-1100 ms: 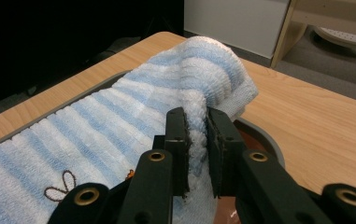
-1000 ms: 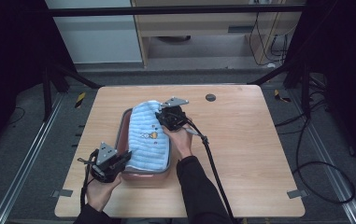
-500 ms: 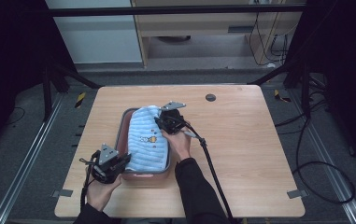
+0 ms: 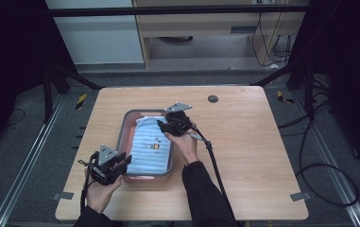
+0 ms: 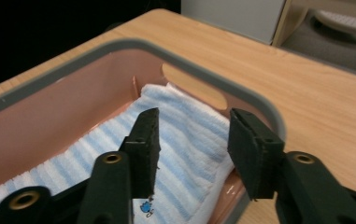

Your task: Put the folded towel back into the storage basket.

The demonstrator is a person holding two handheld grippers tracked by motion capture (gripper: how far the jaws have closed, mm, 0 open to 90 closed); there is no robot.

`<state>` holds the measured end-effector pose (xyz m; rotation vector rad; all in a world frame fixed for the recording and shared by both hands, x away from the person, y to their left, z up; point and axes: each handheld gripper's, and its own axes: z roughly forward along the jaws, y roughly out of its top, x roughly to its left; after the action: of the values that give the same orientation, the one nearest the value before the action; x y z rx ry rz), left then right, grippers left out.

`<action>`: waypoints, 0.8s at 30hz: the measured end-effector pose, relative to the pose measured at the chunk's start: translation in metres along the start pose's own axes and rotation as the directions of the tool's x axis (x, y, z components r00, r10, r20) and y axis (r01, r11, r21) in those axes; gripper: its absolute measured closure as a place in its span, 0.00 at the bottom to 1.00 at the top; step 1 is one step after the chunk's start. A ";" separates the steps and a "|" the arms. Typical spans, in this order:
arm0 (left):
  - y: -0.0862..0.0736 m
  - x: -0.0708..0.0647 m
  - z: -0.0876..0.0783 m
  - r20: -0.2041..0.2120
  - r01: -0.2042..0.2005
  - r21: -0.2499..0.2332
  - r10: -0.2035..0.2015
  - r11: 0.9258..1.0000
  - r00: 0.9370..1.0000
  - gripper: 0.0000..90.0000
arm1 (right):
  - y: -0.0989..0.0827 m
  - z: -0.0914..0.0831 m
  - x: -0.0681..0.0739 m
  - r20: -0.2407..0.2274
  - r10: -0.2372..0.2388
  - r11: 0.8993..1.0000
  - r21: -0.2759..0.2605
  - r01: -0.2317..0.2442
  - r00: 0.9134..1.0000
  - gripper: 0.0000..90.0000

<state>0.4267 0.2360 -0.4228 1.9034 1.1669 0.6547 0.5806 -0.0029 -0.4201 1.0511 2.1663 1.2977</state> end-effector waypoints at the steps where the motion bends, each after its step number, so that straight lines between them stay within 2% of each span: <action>1: 0.001 0.001 -0.001 0.002 0.003 -0.005 -0.003 1.000 1.000 0.77 | 0.001 -0.004 -0.002 0.002 -0.004 1.000 -0.012 0.004 1.000 0.55; 8: 0.002 0.009 -0.006 0.020 0.021 -0.050 -0.020 0.999 1.000 0.68 | -0.001 -0.030 -0.013 0.031 0.006 0.998 -0.063 -0.004 1.000 0.39; 14: 0.003 0.014 -0.006 0.016 0.014 -0.056 -0.013 0.998 1.000 0.59 | -0.007 -0.054 -0.028 0.049 0.029 0.996 -0.089 -0.025 0.998 0.33; 24: 0.003 0.024 -0.007 0.014 0.012 -0.078 -0.011 0.997 1.000 0.46 | -0.028 -0.097 -0.058 0.092 0.076 0.993 -0.096 -0.067 0.993 0.28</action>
<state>0.4332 0.2589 -0.4162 1.8318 1.1268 0.6703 0.5417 -0.1109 -0.3997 1.1386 1.9955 1.3376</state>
